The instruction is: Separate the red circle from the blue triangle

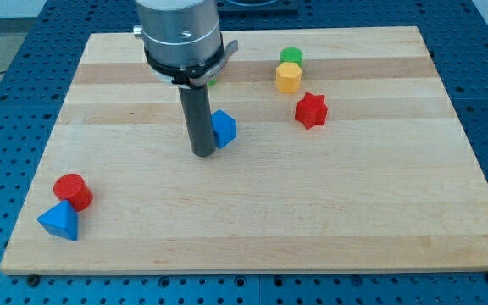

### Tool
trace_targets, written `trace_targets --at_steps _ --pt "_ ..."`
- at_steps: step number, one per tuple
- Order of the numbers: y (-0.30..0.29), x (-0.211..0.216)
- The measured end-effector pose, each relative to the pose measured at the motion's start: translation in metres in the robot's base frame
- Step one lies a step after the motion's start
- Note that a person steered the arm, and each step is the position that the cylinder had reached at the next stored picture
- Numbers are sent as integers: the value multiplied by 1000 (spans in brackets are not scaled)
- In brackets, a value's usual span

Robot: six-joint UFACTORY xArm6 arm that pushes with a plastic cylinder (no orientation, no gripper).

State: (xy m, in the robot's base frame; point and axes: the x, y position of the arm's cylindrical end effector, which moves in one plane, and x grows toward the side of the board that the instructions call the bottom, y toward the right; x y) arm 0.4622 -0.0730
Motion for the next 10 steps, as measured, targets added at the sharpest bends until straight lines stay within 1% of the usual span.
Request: trace_targets --at_steps 1,2,3,4,5,6,7,8,9,10 --pt "-2 57" --pt "-82 137" --pt "-169 155" --pt "-199 125" --pt "-198 83" --pt "-192 71" --pt "-185 97" --pt "-156 95" --pt "-147 44" --pt "-146 3"
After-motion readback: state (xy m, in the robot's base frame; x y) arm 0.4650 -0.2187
